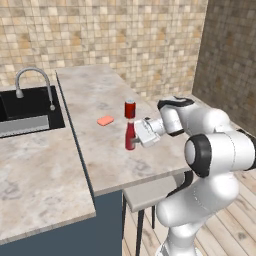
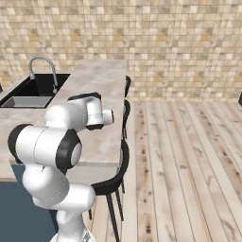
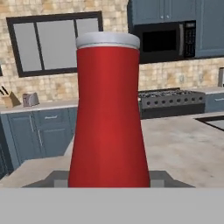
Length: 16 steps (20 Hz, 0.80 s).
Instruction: Move the mustard and ketchup from the cabinet to the dining counter.
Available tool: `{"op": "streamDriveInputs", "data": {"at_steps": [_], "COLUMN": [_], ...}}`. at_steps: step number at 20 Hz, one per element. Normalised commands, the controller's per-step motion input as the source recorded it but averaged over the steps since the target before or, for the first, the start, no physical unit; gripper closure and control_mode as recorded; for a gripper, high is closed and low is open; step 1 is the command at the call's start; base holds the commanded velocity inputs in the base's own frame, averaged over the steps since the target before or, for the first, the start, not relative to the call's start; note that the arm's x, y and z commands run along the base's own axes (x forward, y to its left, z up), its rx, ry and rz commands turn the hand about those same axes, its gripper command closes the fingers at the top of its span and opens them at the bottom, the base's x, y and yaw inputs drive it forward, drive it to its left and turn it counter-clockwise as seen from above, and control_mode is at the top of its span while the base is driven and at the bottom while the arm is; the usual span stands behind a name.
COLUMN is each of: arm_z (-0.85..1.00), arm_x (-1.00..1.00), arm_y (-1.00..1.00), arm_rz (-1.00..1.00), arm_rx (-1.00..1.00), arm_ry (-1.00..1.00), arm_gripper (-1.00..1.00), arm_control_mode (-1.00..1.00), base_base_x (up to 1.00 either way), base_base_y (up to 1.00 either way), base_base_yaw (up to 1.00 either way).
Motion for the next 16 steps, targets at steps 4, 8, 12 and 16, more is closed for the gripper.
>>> {"op": "streamDriveInputs", "data": {"at_steps": [4, 8, 12, 16], "arm_z": [-0.32, -0.31, -0.34, -0.34], "arm_x": [0.17, 0.08, 0.05, 0.11], "arm_y": [0.16, 0.15, 0.09, 0.03], "arm_rz": [0.06, 0.08, 0.08, 0.06], "arm_rx": [-0.14, -0.18, -0.09, 0.0], "arm_ry": [0.0, -0.02, -0.03, 0.0], "arm_gripper": [1.0, 1.0, 1.0, 1.0], "arm_control_mode": [-1.0, -1.0, -1.0, -1.0], "base_base_x": [0.0, 0.0, 0.0, 0.0], "base_base_y": [0.0, 0.0, 0.0, 0.0], "base_base_yaw": [0.0, 0.0, 0.0, 0.0]}}
